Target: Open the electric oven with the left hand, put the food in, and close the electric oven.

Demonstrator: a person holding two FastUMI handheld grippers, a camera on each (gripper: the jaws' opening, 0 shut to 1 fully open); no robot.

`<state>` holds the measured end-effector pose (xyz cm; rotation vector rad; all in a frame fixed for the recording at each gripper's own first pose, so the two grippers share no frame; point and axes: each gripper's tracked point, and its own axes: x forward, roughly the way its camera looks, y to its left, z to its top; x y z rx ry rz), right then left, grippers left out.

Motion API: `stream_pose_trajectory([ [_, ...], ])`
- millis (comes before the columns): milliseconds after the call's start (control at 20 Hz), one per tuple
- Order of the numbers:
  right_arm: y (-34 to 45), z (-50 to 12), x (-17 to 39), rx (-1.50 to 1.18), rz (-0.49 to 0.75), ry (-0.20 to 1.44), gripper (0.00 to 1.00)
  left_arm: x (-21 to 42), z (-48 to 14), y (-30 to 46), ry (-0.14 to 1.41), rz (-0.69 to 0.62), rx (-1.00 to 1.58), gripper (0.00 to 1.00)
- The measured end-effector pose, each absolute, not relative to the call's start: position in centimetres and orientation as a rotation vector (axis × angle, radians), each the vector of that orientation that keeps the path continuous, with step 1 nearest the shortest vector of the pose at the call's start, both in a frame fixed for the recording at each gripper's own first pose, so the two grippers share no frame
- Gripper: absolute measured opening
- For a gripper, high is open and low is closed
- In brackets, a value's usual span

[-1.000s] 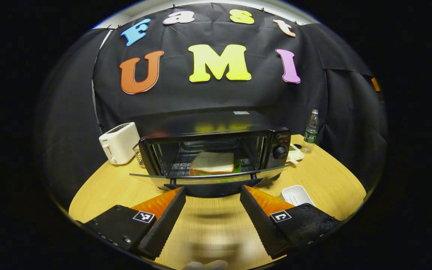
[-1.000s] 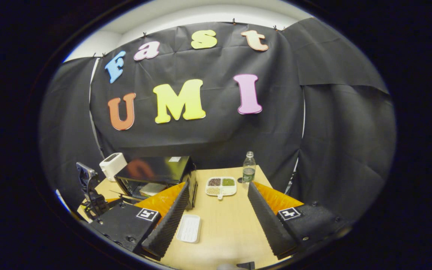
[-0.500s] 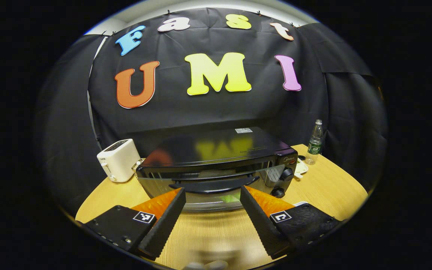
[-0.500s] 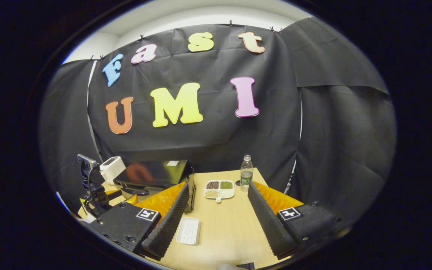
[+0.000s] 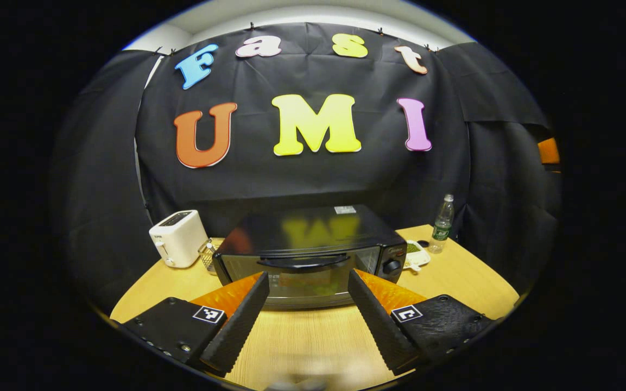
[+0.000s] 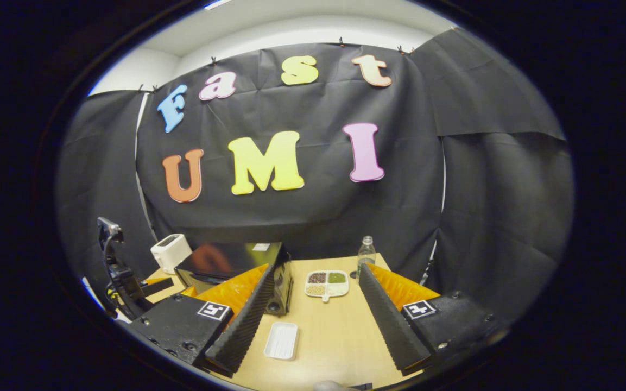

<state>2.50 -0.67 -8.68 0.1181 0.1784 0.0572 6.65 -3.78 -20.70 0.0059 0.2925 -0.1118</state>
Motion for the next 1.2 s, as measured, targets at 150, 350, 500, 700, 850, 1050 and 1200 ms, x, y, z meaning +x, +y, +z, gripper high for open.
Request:
stream_pose_trajectory([
  [150,0.2,-7.2,2.5,0.113,0.083,0.144,1.0,5.2,-16.4,-3.2,0.236,-0.098,0.019,0.96],
  [350,1.1,-4.9,2.4,0.091,0.097,0.094,0.96,3.2,-10.8,-2.1,0.164,-0.069,0.009,0.95],
  [500,1.3,-3.3,2.3,0.089,0.09,0.065,0.96,2.2,-6.6,-0.9,0.11,-0.041,-0.002,0.96],
  [700,1.0,-1.6,2.0,0.068,0.059,0.027,0.96,0.6,-2.8,0.2,0.071,-0.021,-0.022,0.96],
  [850,1.1,-0.4,1.6,0.062,0.053,-0.001,0.96,-0.1,-1.3,1.0,0.054,-0.01,-0.02,0.95],
  [1050,1.2,0.4,0.8,0.059,0.049,-0.016,0.96,-0.9,-0.7,1.2,0.051,-0.014,-0.007,0.96],
  [1200,1.3,0.8,0.5,0.056,0.04,-0.026,0.96,-0.9,-0.3,1.2,0.043,-0.024,-0.01,0.95],
])
